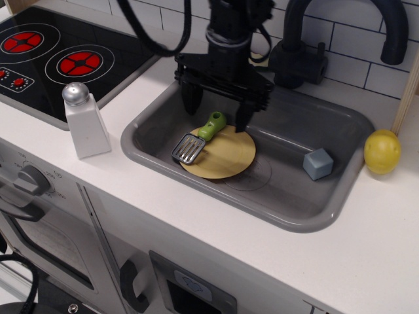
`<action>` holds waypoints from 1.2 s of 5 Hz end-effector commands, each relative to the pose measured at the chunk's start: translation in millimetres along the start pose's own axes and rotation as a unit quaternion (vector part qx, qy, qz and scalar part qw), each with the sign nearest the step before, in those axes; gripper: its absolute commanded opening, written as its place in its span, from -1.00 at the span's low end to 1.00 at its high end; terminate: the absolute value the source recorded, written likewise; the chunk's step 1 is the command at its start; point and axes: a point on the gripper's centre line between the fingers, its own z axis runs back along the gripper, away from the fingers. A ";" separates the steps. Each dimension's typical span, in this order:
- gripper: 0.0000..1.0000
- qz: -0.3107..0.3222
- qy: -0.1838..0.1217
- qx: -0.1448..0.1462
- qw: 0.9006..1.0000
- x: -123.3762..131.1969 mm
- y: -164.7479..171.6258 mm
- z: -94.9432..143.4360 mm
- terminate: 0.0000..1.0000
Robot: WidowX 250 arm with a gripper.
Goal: Take spatula off plate sink
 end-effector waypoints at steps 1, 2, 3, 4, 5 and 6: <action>1.00 -0.037 -0.032 -0.011 0.999 37.9 26.4 -15.1 -1.00; 1.00 -0.054 -0.027 -0.019 0.998 36.6 22.7 -26.2 -1.00; 1.00 -0.061 -0.033 -0.021 0.997 37.4 18.5 -41.5 -1.00; 1.00 -0.056 -0.038 -0.032 0.997 38.6 13.7 -46.2 -1.00; 1.00 -0.049 -0.040 -0.032 0.998 36.3 10.0 -49.4 -1.00; 1.00 -0.046 -0.037 -0.018 0.998 35.2 9.6 -59.4 -1.00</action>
